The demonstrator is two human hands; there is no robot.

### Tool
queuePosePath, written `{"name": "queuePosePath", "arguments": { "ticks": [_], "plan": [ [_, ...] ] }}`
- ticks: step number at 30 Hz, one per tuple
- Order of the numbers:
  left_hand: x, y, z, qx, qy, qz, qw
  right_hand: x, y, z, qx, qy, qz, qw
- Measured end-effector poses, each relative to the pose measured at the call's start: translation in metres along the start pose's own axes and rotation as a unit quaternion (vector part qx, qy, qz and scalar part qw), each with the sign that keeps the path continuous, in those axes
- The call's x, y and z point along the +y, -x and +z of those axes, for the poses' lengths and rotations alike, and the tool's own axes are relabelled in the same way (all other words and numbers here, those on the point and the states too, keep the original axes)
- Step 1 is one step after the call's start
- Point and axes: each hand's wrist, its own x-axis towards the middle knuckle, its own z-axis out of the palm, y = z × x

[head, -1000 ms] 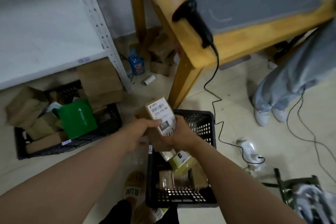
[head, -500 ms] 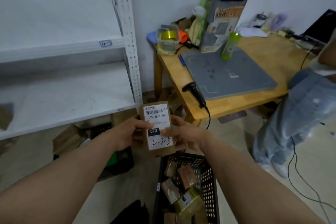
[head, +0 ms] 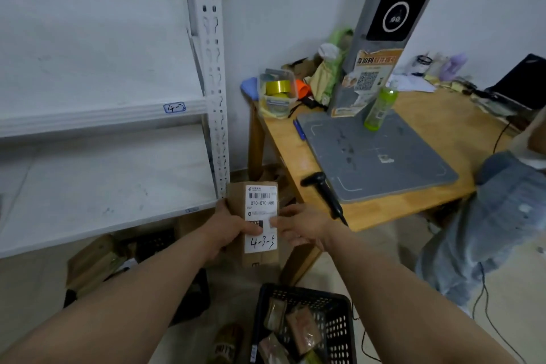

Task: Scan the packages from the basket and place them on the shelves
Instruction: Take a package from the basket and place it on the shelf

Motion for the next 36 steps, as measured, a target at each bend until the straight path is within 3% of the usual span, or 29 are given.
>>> {"name": "queuePosePath", "arguments": {
  "ticks": [3,7,9,18,20,22,26,31,36],
  "plan": [
    [0.014,-0.026,-0.016,0.027,-0.016,0.012,0.999,-0.011,-0.039,-0.026,0.152,0.121,0.009,0.981],
    [0.025,-0.061,-0.037,0.061,-0.034,0.0,0.998,-0.007,-0.091,-0.057,0.26,0.207,0.06,0.941],
    [0.027,-0.078,-0.043,0.071,-0.042,-0.006,0.997,-0.004,-0.111,-0.065,0.279,0.224,0.079,0.93],
    [0.029,-0.135,-0.057,0.102,-0.063,-0.036,0.992,0.019,-0.177,-0.079,0.269,0.146,0.138,0.942],
    [0.028,-0.14,-0.058,0.11,-0.059,-0.041,0.991,0.019,-0.176,-0.084,0.247,0.164,0.132,0.946],
    [0.027,-0.144,-0.059,0.12,-0.053,-0.045,0.99,0.011,-0.165,-0.087,0.159,0.158,0.119,0.967],
    [0.025,-0.147,-0.06,0.15,-0.048,-0.051,0.986,-0.021,-0.126,-0.072,-0.016,0.023,0.079,0.996],
    [0.022,-0.145,-0.061,0.179,-0.057,-0.047,0.981,-0.06,-0.095,-0.043,-0.092,-0.076,0.011,0.993],
    [0.019,-0.142,-0.065,0.202,-0.047,-0.044,0.977,-0.07,-0.083,-0.027,-0.088,-0.137,-0.022,0.986]
  ]
}}
